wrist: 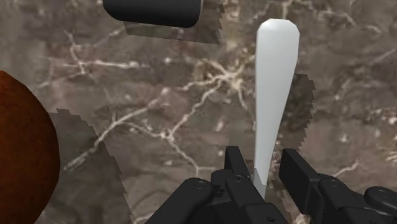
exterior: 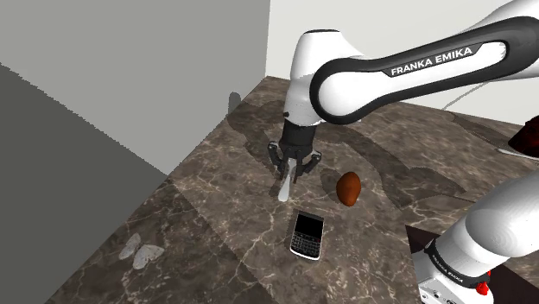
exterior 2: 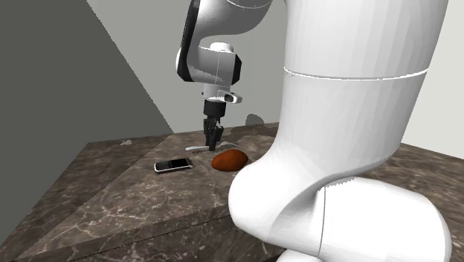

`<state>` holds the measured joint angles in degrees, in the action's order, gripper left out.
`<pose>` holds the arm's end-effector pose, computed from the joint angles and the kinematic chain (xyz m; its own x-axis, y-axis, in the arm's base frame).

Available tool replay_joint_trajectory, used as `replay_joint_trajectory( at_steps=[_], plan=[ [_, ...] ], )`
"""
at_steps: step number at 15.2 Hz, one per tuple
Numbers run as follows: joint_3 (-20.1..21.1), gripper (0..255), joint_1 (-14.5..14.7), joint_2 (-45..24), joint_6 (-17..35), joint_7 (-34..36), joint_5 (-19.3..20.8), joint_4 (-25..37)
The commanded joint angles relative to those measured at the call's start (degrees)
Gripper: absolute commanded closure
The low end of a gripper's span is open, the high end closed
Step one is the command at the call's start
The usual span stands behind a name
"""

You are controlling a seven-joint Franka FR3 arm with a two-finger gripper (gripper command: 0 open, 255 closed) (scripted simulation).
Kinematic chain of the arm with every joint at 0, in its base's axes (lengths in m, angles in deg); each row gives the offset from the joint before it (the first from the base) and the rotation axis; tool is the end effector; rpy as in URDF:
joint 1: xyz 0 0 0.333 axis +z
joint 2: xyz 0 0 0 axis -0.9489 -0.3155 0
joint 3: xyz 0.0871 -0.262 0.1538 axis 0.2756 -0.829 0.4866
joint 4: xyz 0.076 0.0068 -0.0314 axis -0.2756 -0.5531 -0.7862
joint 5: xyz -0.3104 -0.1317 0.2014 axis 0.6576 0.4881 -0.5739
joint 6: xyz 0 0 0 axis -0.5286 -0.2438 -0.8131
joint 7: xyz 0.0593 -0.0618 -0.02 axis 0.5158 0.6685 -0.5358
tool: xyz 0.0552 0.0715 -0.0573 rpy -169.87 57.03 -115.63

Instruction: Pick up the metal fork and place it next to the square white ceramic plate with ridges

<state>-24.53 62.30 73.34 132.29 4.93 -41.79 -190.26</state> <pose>0.4084 0.2657 0.4223 0.6024 -0.7848 -0.1456 -0.7943 -0.6075 -0.0113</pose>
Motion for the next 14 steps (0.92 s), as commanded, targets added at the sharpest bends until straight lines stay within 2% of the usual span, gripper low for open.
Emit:
replay_joint_trajectory(
  at_steps=[1,14],
  plan=[
    [-0.18,255,0.01,0.39,-0.83,-0.02,-0.09,0.49],
    [-2.28,255,-0.11,3.78,-11.27,0.35,-0.35,7.85]
  ],
)
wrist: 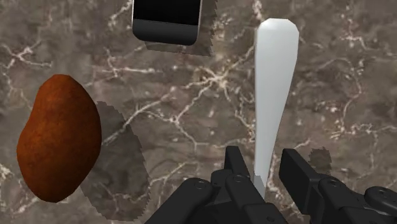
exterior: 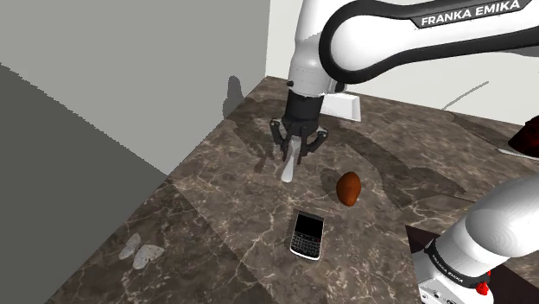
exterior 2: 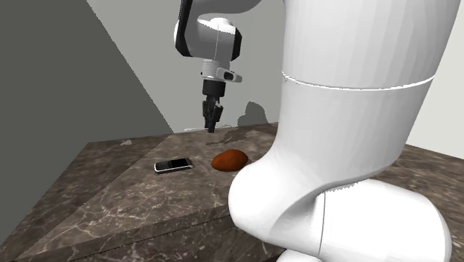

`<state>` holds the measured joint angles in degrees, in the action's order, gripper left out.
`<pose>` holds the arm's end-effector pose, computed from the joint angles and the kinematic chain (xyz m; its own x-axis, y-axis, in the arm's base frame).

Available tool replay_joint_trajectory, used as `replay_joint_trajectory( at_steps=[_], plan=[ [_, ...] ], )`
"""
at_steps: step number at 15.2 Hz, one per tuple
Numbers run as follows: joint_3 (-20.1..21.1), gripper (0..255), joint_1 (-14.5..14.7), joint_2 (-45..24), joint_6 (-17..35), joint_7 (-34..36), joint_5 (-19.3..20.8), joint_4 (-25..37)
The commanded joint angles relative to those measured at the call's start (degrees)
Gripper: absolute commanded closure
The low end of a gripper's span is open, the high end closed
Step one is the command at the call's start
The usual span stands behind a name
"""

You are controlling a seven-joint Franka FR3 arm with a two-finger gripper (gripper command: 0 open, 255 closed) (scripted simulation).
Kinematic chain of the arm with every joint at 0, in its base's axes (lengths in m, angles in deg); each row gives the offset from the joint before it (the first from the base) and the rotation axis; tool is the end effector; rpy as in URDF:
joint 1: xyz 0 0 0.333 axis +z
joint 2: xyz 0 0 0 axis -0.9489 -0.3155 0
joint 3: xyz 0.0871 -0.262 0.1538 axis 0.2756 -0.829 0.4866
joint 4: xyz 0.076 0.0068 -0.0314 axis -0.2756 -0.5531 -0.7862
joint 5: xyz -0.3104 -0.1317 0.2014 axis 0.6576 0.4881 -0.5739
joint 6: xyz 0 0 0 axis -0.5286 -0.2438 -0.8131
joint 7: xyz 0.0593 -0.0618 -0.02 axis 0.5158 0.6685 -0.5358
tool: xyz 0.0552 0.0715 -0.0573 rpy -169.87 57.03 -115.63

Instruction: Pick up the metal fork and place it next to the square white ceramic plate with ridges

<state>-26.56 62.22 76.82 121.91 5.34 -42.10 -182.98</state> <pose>0.4086 0.2666 0.4907 0.6026 -0.7847 -0.1452 -0.7941 -0.6076 -0.0120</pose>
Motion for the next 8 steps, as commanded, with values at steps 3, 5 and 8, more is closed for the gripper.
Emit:
replay_joint_trajectory(
  at_steps=[3,5,8],
  plan=[
    [-0.66,255,-0.1,0.71,-3.22,0.17,0.07,2.54],
    [-0.86,255,-0.15,0.85,-4.38,0.3,0.14,3.57],
    [-4.62,255,-0.89,4.46,-5.53,-4.72,-0.65,0.22]
  ],
)
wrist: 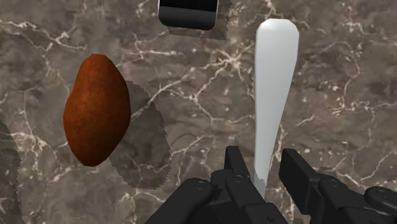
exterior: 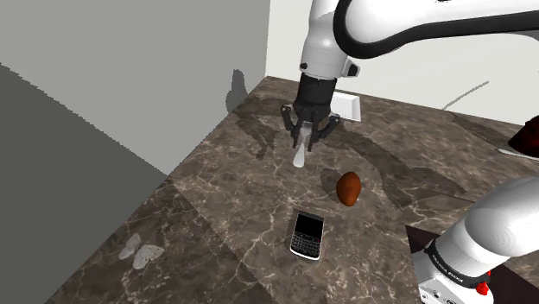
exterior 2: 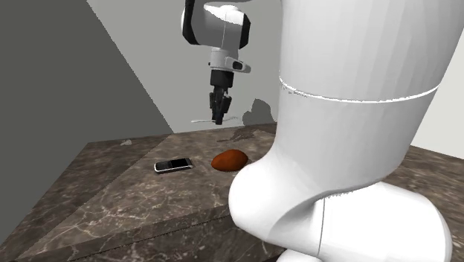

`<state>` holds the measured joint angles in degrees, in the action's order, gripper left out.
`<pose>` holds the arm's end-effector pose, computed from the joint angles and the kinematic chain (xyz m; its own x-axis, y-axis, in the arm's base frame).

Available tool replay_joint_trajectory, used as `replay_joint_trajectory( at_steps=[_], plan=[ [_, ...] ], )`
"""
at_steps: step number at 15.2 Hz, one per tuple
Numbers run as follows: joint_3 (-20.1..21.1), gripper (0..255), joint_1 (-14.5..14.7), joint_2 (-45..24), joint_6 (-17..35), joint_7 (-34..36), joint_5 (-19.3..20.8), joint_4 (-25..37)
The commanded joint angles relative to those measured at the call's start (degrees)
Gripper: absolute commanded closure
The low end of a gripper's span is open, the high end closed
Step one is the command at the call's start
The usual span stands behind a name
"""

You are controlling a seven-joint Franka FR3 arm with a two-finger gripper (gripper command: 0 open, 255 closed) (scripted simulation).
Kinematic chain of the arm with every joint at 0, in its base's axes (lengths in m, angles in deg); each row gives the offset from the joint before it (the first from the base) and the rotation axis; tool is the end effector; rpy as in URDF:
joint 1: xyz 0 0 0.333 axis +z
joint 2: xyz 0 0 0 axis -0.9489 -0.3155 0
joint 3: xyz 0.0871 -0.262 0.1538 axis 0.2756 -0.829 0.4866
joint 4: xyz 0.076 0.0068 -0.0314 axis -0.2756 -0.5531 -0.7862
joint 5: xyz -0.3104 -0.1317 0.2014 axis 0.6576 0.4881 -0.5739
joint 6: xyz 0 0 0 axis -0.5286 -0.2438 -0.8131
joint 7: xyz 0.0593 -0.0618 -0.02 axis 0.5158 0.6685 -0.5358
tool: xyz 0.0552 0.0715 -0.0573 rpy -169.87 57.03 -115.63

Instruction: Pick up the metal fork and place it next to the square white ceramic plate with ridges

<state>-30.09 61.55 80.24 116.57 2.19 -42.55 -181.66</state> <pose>0.4077 0.2379 0.5212 0.6015 -0.7856 -0.1451 -0.7949 -0.6067 -0.0109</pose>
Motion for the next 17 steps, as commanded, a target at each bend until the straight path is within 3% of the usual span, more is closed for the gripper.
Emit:
replay_joint_trajectory(
  at_steps=[1,8,17],
  plan=[
    [-2.32,255,-0.49,2.06,-0.56,-3.16,-0.27,-2.1],
    [-10.55,255,-3.09,7.24,-2.85,-13.68,1.27,-7.41],
    [-20.35,255,-7.89,8.86,-4.69,-26.21,6.36,-9.82]
  ],
)
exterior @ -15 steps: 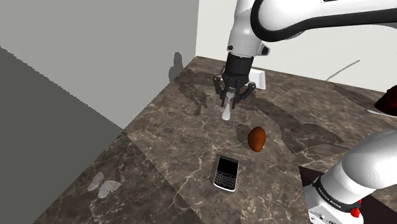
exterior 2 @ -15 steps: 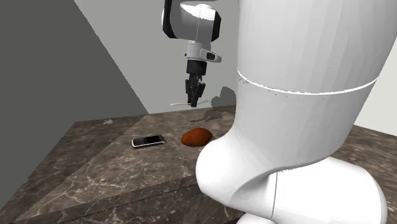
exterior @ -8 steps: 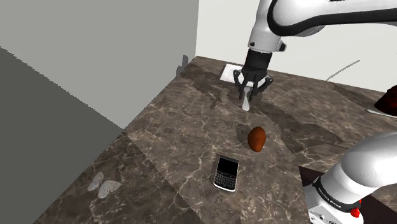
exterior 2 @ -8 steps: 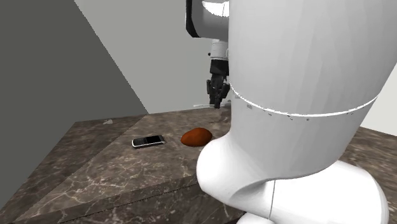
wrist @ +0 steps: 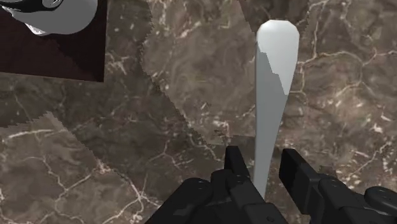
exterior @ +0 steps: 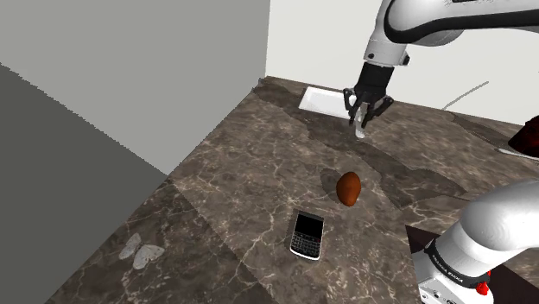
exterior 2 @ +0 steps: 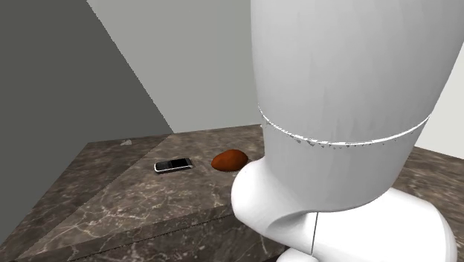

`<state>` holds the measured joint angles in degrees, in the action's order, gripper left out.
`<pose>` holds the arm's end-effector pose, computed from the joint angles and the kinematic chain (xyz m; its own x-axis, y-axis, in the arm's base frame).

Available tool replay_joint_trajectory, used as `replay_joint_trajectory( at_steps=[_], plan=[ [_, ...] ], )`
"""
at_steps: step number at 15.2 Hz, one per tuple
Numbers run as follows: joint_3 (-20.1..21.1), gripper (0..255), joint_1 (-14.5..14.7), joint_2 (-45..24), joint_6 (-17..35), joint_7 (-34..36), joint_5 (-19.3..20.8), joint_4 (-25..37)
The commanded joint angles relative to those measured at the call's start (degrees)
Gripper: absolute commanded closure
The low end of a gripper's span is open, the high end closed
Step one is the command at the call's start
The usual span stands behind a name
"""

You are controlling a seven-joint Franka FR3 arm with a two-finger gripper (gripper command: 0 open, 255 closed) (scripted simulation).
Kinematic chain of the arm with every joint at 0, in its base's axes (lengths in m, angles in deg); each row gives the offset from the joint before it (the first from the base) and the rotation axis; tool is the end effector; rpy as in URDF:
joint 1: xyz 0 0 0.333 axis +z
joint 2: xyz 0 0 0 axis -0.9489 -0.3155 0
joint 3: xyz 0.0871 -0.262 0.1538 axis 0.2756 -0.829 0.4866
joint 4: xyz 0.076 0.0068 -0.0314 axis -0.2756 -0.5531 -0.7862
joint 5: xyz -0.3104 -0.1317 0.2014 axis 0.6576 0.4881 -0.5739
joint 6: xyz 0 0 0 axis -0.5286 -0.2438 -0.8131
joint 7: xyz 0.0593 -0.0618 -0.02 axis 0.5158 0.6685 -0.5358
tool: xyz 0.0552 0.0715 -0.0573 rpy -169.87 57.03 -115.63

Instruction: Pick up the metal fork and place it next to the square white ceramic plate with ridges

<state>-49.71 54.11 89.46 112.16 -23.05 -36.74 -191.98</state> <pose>0.3981 0.0113 0.5195 0.6012 -0.7856 -0.1461 -0.7951 -0.6064 -0.0112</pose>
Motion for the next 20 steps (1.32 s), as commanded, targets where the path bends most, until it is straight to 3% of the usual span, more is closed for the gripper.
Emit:
replay_joint_trajectory(
  at_steps=[1,11,20],
  plan=[
    [-1.77,255,-1.05,-0.52,-0.41,-2.32,1.21,0.55],
    [-11.53,255,-6.98,-5.6,-1.05,-15.32,7.62,4.53],
    [-19.16,255,-11.75,-14.83,-1.61,-26.46,11.42,13.55]
  ],
)
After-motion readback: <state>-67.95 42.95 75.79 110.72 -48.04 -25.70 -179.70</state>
